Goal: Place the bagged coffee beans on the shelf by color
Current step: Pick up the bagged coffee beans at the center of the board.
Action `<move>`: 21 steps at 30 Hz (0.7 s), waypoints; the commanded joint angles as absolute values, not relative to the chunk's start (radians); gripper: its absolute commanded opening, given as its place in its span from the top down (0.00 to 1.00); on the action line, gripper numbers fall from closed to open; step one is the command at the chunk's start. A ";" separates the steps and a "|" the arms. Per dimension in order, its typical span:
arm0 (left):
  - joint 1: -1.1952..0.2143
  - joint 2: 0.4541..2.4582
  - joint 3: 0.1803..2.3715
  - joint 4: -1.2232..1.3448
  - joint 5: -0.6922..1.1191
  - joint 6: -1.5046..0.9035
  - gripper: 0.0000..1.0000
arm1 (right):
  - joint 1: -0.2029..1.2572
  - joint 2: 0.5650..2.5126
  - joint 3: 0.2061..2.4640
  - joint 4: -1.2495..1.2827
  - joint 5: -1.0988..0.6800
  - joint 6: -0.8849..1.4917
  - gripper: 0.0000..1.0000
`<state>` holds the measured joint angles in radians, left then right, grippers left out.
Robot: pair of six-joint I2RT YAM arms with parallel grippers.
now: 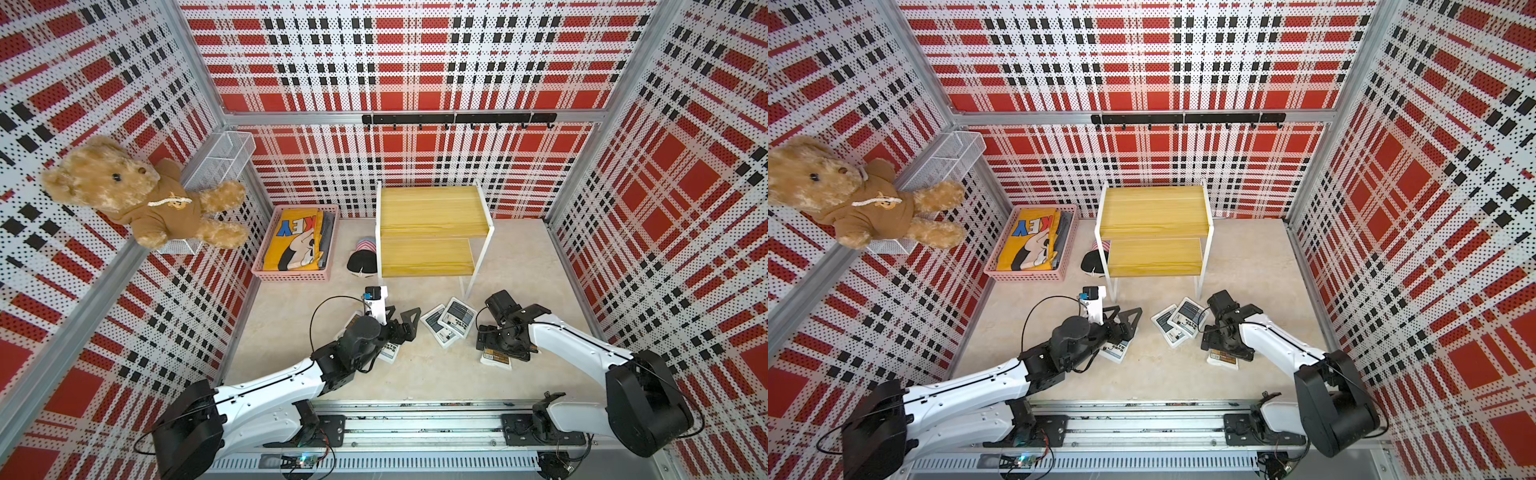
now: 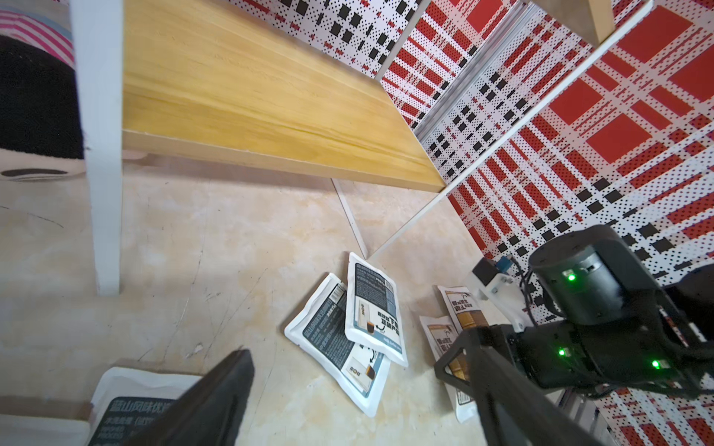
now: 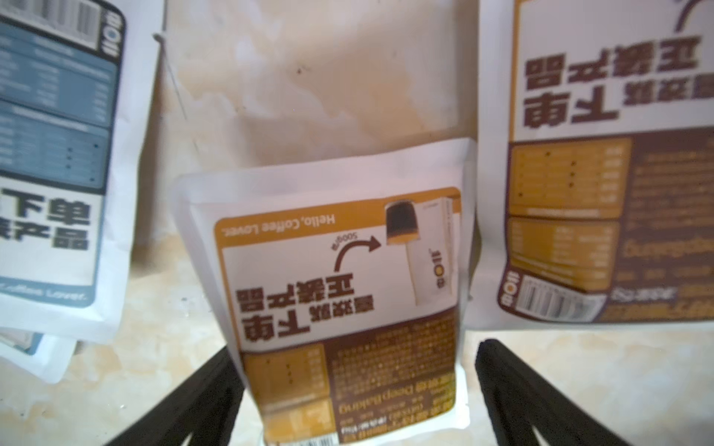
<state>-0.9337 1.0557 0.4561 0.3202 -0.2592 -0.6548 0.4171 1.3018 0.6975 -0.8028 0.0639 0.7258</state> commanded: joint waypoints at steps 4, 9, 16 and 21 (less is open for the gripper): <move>-0.956 1.089 0.471 0.357 -0.246 -0.661 0.06 | 0.425 1.289 0.719 -0.829 0.075 0.714 0.00; -0.969 1.109 0.480 0.357 -0.244 -0.661 0.07 | 0.425 1.307 0.672 -0.766 0.015 0.728 0.00; -0.970 1.101 0.477 0.351 -0.250 -0.655 0.07 | 0.424 1.364 0.638 -0.715 0.000 0.733 0.03; -0.970 1.103 0.478 0.349 -0.249 -0.657 0.07 | 0.432 1.381 0.640 -0.699 0.008 0.739 0.26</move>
